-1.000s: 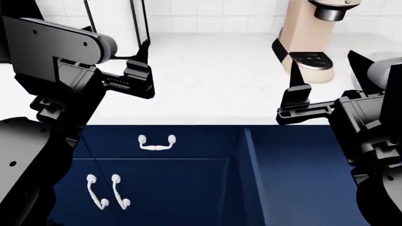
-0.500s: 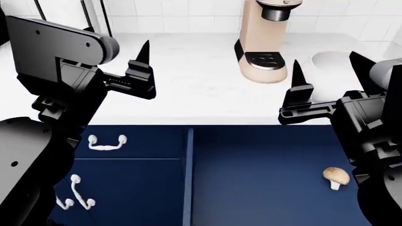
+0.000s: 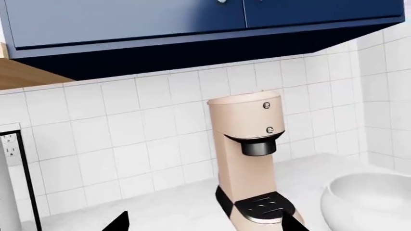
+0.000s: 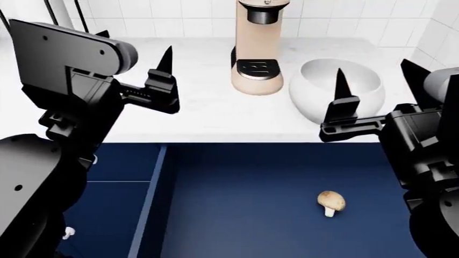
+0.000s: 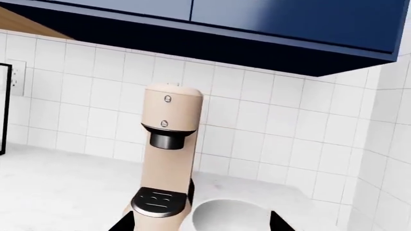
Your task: Place the bar in the bowl and close the drawer.
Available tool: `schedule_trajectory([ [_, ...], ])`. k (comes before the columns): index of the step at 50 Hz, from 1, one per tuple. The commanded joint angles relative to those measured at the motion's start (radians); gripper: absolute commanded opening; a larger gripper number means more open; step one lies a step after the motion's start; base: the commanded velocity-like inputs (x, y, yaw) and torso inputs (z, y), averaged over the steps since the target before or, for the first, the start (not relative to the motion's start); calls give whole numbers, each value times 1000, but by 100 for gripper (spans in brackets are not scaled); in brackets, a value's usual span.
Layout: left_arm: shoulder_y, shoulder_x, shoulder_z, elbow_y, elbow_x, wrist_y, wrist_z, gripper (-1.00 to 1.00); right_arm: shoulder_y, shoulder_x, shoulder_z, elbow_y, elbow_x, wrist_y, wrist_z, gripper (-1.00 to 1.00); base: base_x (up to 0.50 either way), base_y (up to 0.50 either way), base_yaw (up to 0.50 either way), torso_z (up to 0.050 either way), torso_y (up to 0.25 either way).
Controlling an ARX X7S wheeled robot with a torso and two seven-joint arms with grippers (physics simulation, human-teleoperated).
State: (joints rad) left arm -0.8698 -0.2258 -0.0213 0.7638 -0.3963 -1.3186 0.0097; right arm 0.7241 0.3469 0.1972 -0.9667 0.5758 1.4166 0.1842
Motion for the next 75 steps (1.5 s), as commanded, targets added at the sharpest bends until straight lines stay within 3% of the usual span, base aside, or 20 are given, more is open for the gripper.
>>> schedule_trajectory([
  [1,1,-1,-9,-3,-1,17,-7,100,8,9,9,2,33,20,-3,100,0,0,0,0,0],
  [8,8,-3,-14,1,-7,20,-8,100,66,80,29,30,127,150,-20,100,0,0,0,0,0],
  [21,23,-4,-8,-3,-12,34,-12,100,7,351,13,206,686,141,205,100,0,0,0,0,0],
  [39,56,-9,-16,-20,-19,70,-13,100,-86,500,-113,191,1011,109,348,100,0,0,0,0,0],
  [62,75,-7,-10,-16,-37,75,-22,100,-304,552,-81,102,1095,5,232,100,0,0,0,0,0],
  [75,85,-13,-6,-19,-43,84,-26,100,-421,519,-49,63,963,-7,84,100,0,0,0,0,0],
])
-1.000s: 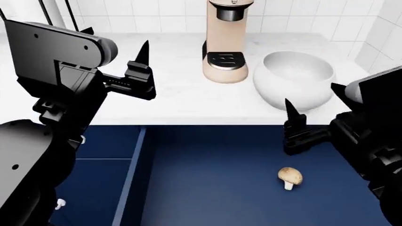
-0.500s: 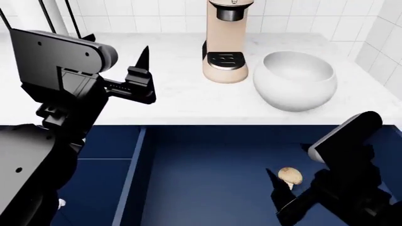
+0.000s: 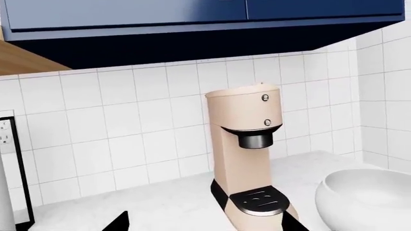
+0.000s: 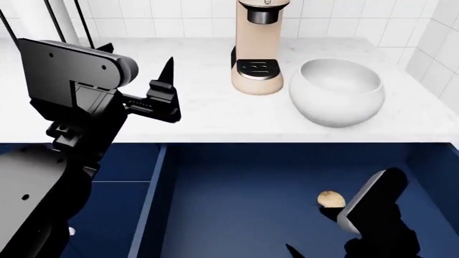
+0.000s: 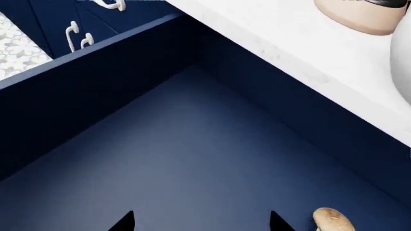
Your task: Place the bar in the bowl and close the drawer.
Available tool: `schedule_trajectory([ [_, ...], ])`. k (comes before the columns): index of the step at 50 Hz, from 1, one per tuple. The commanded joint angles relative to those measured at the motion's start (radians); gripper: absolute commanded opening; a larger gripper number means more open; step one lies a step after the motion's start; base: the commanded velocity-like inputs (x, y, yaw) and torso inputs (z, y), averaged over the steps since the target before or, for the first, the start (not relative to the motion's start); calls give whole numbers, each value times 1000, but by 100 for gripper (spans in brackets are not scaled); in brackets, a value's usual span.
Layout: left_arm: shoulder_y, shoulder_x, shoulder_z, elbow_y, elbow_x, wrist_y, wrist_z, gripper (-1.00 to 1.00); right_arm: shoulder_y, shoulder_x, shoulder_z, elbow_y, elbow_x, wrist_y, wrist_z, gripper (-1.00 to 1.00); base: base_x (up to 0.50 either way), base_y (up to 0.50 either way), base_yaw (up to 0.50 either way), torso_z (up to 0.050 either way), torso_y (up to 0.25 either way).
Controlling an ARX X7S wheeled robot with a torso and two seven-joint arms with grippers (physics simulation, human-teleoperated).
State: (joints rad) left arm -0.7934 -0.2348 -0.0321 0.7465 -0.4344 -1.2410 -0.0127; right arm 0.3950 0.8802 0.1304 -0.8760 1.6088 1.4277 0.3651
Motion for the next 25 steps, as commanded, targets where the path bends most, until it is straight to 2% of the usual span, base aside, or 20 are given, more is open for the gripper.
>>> schedule_trajectory([
  [1,9,-6,7,-1,-5,7,-4,100,-104,-17,15,-30,-81,-18,-106,100,0,0,0,0,0],
  [13,15,-8,3,-2,-10,14,-11,100,-220,-27,-67,-28,-302,-39,-219,100,0,0,0,0,0],
  [25,25,-13,6,-4,-16,24,-13,100,-359,4,-68,-26,-409,-110,-263,100,0,0,0,0,0],
])
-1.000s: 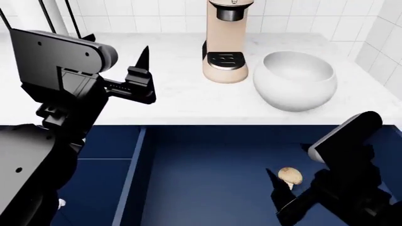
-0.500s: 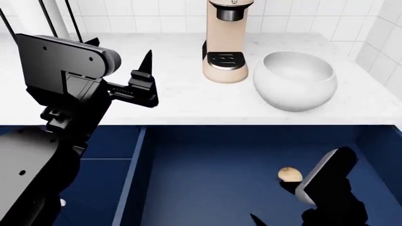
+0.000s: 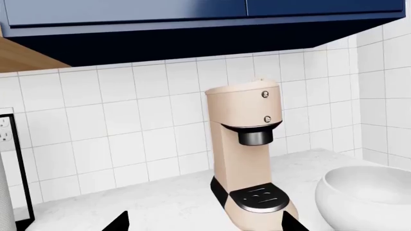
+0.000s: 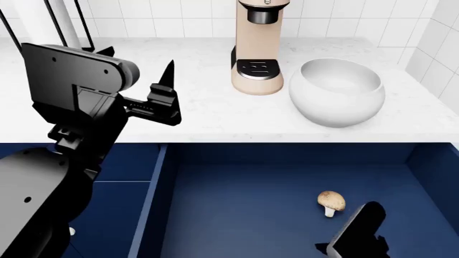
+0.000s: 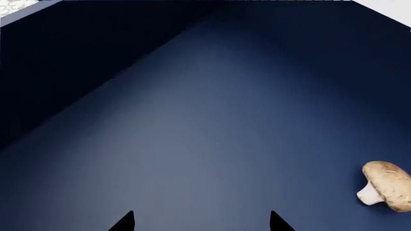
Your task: Place the bar in the bowl and close the drawer.
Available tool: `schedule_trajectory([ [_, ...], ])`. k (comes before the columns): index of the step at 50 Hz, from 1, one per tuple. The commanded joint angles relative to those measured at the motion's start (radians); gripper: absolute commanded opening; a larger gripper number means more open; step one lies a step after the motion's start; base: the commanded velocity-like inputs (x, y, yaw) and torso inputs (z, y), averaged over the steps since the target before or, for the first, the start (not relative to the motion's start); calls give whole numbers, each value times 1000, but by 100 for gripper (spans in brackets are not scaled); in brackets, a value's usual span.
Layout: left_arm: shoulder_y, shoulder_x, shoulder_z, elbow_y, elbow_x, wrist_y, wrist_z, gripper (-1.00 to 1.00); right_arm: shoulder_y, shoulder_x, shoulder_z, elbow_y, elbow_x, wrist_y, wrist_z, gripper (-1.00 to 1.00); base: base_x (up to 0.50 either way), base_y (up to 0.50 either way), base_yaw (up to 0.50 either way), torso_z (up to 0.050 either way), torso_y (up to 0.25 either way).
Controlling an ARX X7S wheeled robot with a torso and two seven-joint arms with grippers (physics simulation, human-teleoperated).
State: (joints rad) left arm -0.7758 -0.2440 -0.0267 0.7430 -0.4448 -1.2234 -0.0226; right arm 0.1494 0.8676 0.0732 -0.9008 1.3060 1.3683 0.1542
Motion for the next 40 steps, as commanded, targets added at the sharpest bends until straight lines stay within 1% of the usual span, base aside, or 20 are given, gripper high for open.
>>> schedule_trajectory([
  [1,8,-5,1,-1,-6,8,-3,100,-123,19,-11,-3,-114,-57,-56,100,0,0,0,0,0],
  [15,10,-11,6,-3,-12,14,-8,100,-287,56,84,-5,-164,-143,-79,100,0,0,0,0,0],
  [26,8,-10,7,-8,-17,16,-16,100,-291,70,100,40,-183,-158,-83,100,0,0,0,0,0],
  [31,13,-11,7,-6,-20,20,-17,100,-268,68,72,83,-215,-166,-92,100,0,0,0,0,0],
  [40,23,-15,11,-13,-21,33,-19,100,-228,46,-23,170,-298,-189,-115,100,0,0,0,0,0],
])
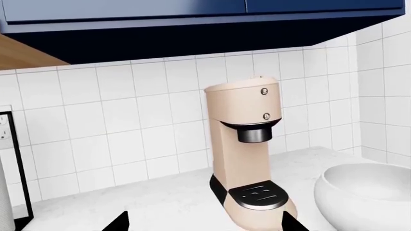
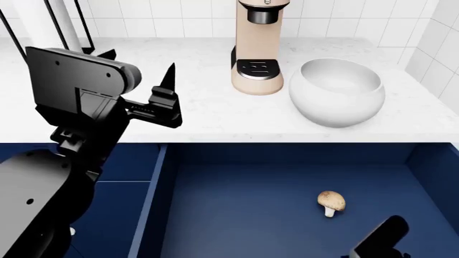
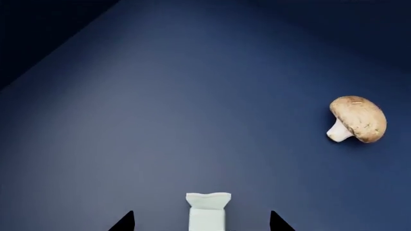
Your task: Place the bar in the bowl and close the drawer.
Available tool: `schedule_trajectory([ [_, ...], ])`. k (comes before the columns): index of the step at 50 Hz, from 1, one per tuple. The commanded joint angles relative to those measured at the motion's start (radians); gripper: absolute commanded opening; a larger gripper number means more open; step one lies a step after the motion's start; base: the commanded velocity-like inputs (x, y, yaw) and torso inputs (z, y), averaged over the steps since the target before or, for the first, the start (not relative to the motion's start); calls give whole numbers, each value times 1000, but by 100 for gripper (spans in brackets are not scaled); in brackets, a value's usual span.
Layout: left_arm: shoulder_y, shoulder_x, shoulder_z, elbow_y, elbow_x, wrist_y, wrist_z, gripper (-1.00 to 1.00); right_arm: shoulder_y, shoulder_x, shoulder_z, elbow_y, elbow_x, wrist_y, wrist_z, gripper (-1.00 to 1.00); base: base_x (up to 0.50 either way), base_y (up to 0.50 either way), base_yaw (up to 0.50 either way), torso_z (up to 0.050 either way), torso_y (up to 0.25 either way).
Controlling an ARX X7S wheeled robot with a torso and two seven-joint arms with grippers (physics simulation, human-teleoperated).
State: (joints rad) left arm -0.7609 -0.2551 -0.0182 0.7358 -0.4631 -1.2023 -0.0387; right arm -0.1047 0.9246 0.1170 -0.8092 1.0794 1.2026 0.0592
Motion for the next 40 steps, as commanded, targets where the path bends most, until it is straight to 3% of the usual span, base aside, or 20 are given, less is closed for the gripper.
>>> schedule_trajectory([
  [1,8,-3,1,-8,-3,13,-4,100,30,-13,-78,87,-80,-25,-23,100,0,0,0,0,0],
  [13,10,-4,2,-11,-9,19,-8,100,56,-51,-199,178,-172,-76,-70,100,0,0,0,0,0],
  [40,28,-15,15,-34,-9,57,-16,100,18,-91,-278,305,-251,-160,-117,100,0,0,0,0,0],
])
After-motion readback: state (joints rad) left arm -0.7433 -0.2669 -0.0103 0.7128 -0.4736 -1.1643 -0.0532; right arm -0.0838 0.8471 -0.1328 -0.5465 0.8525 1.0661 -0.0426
